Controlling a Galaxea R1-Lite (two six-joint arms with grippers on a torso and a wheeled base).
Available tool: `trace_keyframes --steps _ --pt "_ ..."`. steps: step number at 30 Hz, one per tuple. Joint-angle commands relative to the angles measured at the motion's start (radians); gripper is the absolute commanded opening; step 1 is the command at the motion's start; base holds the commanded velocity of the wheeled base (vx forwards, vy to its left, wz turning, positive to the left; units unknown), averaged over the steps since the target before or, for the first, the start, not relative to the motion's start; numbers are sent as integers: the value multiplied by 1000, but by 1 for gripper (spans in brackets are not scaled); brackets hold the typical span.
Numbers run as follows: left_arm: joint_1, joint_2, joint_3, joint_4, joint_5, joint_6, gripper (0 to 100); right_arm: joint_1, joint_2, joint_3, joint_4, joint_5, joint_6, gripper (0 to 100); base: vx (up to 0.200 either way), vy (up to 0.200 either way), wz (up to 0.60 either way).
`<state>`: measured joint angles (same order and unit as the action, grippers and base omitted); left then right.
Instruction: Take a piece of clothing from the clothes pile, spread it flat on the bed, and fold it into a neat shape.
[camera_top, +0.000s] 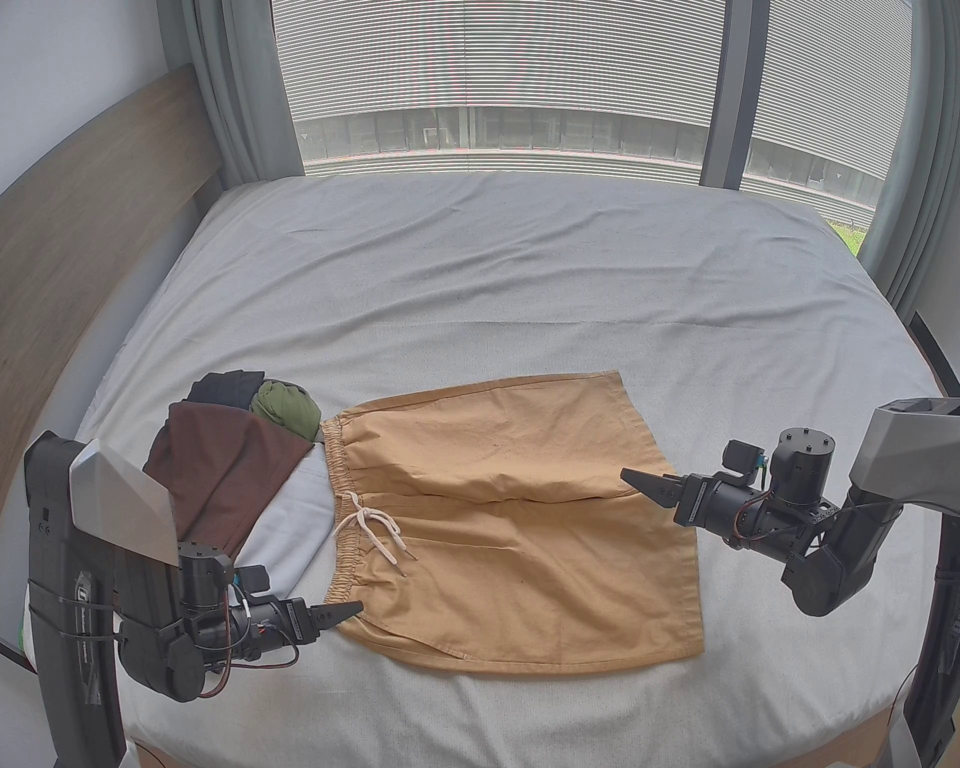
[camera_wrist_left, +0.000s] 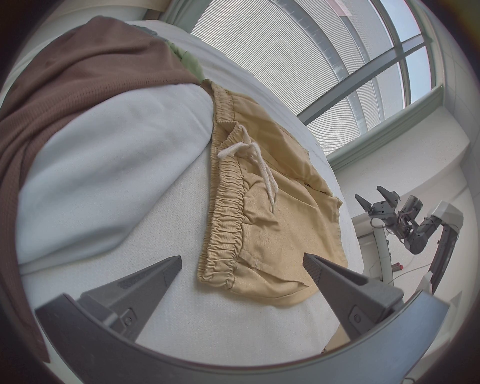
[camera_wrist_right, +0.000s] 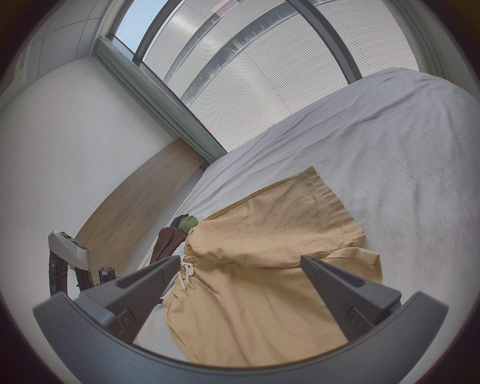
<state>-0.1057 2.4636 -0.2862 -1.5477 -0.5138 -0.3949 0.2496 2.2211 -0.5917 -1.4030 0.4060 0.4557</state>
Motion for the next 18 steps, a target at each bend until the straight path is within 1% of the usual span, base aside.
trace_keyframes --steps 1,2,7,18 --pt "-20 24 -16 0 3 -38 100 0 6 0 -1 1 0 100 0 0 0" --pt "-31 24 -19 0 6 -71 100 0 6 -2 -1 1 1 100 0 0 0" --pt "-43 26 -39 0 47 -107 100 0 8 -2 -1 1 1 100 0 0 0" --pt "-49 26 -39 0 49 -113 100 2 6 -2 -2 1 1 100 0 0 0"
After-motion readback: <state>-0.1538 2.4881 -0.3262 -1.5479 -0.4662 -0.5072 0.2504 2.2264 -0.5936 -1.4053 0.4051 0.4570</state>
